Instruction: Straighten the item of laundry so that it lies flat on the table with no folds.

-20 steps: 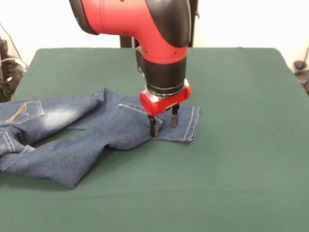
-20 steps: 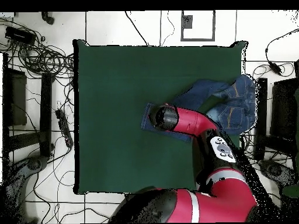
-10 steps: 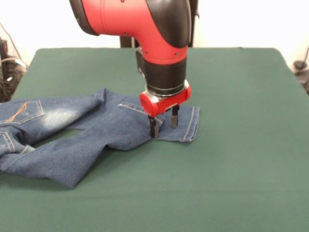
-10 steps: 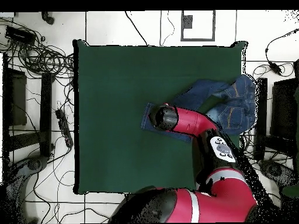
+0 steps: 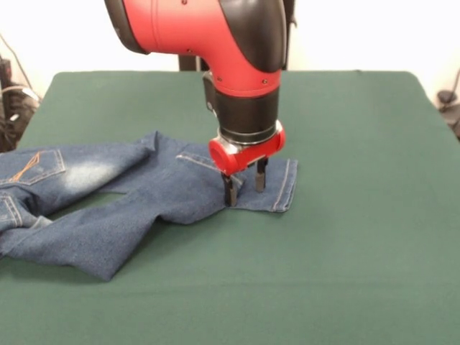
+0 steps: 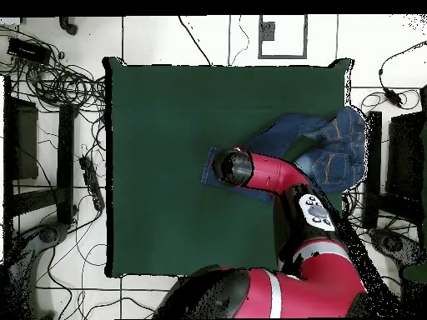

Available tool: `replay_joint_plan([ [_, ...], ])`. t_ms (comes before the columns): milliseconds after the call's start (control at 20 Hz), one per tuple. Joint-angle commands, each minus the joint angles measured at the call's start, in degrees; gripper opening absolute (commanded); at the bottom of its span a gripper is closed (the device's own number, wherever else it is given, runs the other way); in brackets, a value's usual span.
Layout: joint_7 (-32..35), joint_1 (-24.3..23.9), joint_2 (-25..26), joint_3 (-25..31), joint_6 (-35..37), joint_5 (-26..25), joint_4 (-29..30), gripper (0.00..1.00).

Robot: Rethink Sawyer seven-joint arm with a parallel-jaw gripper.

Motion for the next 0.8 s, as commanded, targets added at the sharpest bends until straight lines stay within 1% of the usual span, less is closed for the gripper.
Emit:
replay_joint_plan([
  [50, 10.0, 4.6, 7.3, 3.2, -2.3, -1.1, -3.6, 1.0],
  [100, 10.3, 4.9, 7.4, 2.8, -2.1, -1.0, -3.8, 1.0],
  [150, 10.6, 5.2, 7.4, 2.4, -1.9, -0.9, -3.9, 0.0],
  [700, 9.7, 6.1, 8.5, 1.9, -2.1, -1.0, -5.3, 0.0],
  [800, 9.2, 5.3, 7.8, 3.2, -3.3, -1.0, -4.3, 0.0],
])
